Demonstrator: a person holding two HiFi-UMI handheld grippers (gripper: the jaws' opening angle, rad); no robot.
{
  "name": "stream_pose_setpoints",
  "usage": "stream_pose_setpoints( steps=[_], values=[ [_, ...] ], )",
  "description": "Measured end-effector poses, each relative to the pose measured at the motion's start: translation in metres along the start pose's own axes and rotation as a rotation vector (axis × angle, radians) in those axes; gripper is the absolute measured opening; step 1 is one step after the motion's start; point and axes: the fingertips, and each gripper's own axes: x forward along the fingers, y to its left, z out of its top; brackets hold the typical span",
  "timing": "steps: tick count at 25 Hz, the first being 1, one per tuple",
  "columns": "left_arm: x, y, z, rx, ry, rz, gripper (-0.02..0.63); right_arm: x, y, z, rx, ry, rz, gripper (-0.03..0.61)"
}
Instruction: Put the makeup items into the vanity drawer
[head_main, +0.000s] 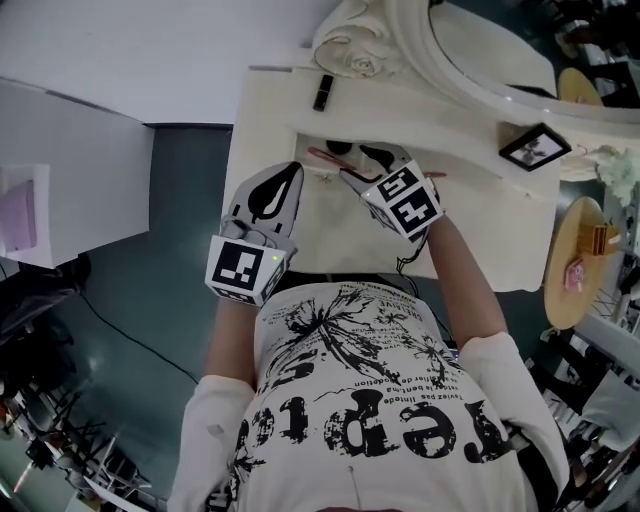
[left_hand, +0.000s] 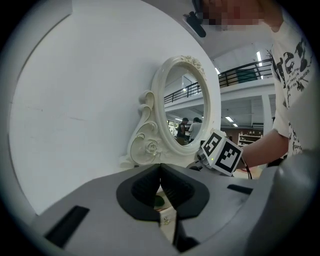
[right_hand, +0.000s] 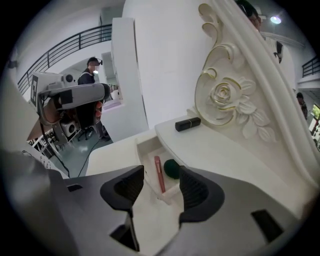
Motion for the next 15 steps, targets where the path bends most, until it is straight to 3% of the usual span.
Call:
stream_pose_setpoints(
  steps=[15],
  values=[
    [0.076,-0.085,-0.009,0.021,0.049,-0.179,0.014,-0.054,-0.085,-0.136,0.134,0.107,-0.164,0.282]
  ],
)
